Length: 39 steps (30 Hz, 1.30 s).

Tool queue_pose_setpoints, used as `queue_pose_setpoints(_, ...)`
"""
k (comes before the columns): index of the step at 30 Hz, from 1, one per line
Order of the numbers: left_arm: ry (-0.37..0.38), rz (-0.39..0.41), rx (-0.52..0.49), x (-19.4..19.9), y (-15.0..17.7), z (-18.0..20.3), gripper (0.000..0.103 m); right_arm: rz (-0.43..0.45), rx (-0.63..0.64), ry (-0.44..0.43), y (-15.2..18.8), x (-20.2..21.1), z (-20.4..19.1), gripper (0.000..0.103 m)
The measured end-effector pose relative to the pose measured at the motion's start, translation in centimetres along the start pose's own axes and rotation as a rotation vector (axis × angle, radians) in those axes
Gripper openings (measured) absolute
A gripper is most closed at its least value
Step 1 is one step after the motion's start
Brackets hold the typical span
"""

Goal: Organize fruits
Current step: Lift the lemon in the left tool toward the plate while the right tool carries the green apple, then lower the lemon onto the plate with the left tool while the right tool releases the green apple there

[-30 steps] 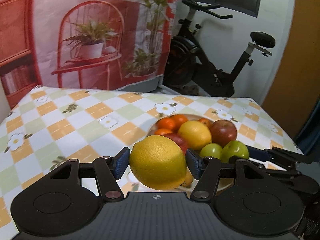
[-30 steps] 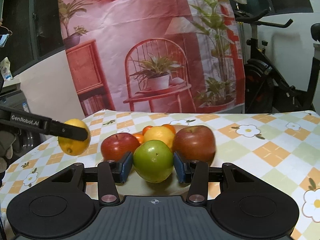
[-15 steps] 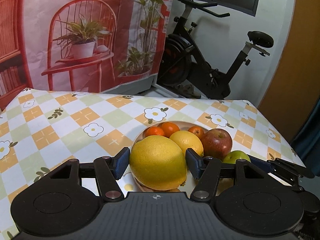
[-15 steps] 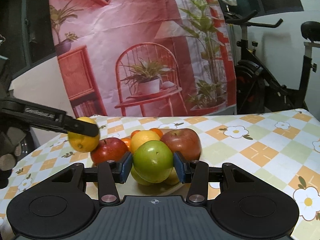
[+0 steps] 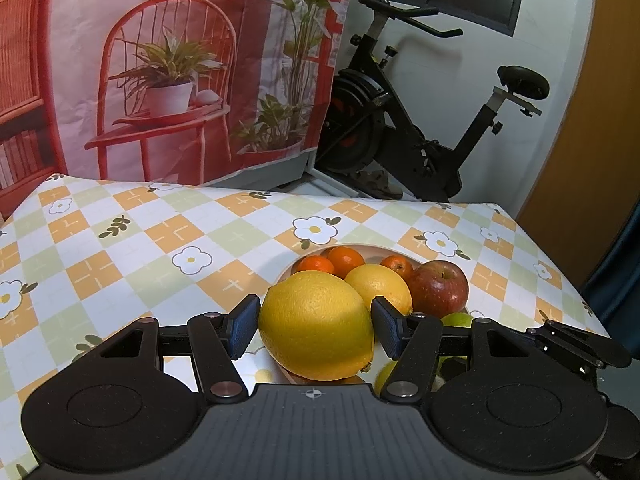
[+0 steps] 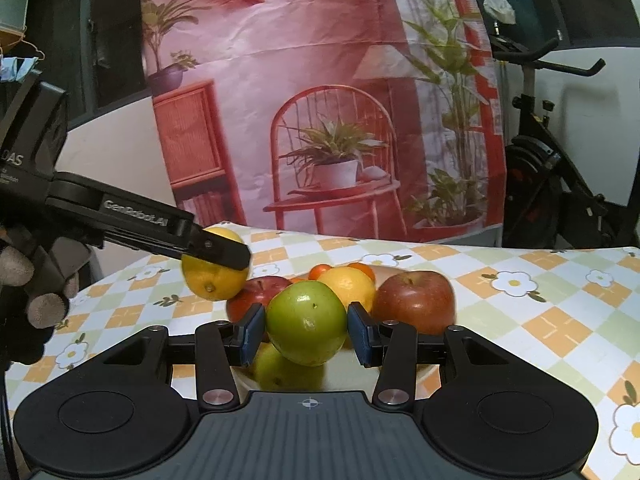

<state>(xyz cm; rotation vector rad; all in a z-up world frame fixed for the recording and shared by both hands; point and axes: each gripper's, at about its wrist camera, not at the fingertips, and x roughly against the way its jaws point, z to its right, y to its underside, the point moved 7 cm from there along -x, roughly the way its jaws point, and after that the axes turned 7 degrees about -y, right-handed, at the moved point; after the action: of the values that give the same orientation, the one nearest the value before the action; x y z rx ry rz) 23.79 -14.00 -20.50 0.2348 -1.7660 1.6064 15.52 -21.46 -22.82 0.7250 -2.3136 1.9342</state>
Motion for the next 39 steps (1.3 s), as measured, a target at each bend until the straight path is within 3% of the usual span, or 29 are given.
queue_pose_setpoints(8, 0.006, 0.006, -0.003, -0.1, 0.0, 0.2, 0.064, -0.049, -0.042, 0.087, 1.2, -0.4, 3.2, 0.042)
queue_pose_setpoints(19, 0.020, 0.014, -0.019, -0.3, -0.5, 1.0, 0.064, -0.137, -0.001, 0.049, 2.0, -2.6, 2.4, 0.042)
queue_pose_setpoints(24, 0.032, 0.017, -0.035, -0.4, -0.9, 1.5, 0.064, -0.143, 0.000, 0.045, 2.0, -2.7, 2.3, 0.043)
queue_pose_setpoints(28, 0.044, 0.014, -0.051, -0.8, -1.2, 2.1, 0.064, -0.123, -0.009, 0.056, 1.9, -2.4, 2.4, 0.055)
queue_pose_setpoints(39, 0.109, -0.025, -0.114, -2.8, -0.9, 4.8, 0.064, -0.070, -0.101, 0.085, 2.0, -0.4, 4.5, 0.059)
